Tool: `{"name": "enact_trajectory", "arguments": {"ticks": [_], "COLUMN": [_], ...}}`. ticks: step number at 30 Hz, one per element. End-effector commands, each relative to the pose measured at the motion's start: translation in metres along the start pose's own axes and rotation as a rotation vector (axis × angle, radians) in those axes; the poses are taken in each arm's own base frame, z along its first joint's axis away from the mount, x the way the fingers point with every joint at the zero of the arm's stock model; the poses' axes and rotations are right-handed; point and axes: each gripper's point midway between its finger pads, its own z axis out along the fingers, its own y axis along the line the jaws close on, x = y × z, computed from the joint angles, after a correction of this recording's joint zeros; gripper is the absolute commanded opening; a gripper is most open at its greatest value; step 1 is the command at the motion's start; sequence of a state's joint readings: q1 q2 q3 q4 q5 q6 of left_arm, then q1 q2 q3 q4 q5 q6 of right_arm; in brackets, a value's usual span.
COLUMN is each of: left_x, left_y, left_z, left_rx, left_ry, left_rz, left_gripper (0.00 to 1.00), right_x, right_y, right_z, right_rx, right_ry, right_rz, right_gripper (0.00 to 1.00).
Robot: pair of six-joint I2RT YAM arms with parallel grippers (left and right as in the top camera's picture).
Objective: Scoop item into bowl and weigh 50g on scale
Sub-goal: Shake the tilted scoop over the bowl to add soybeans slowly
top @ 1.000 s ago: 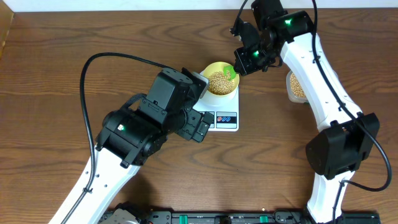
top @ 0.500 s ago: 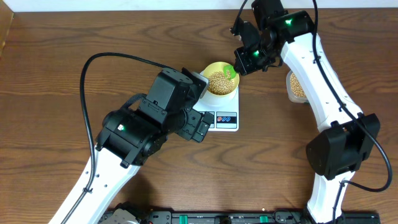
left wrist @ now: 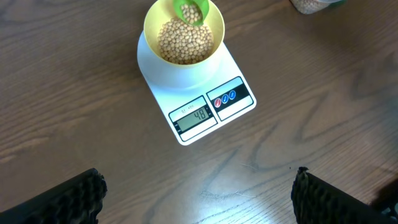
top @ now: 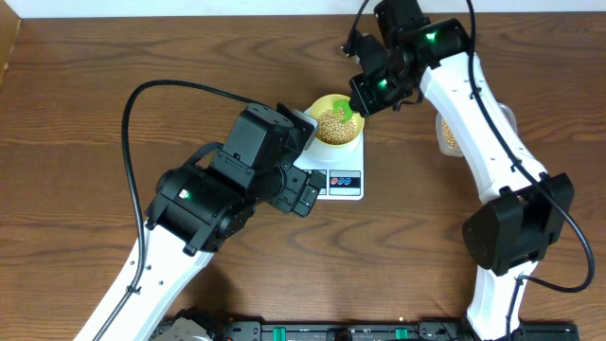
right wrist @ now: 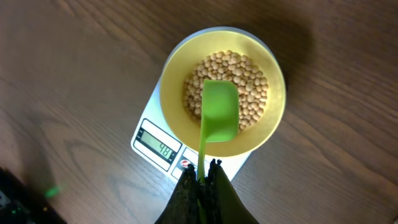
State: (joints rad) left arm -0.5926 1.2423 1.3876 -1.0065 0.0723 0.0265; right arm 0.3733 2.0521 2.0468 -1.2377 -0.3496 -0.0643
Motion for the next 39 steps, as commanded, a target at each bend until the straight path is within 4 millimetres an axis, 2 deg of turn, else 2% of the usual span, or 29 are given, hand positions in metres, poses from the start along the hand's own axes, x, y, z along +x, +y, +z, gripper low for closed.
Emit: {"name": "enact_trajectory", "arguments": {"ticks": [1,39], "left_x": [-0.0061,-0.0061], "left_y": [0.0025,0.0025], "left_z": [-0.0055,-0.0055], "left_rx": [-0.013,-0.013], "left_ry": [-0.02,-0.02], "left_rz": [0.005,0.005], "left_gripper": [0.98,0.98], "right_x": [-0.0078,-0.0078], "right_y": [0.0092,0.0083], "right_z": [-0.0192,-0.0189], "right_rx": [0.009,0.02], "right_ry": [-0.051,-0.05], "right_rz": [-0.051,-0.11], "right_gripper": [0.01,0.01]}}
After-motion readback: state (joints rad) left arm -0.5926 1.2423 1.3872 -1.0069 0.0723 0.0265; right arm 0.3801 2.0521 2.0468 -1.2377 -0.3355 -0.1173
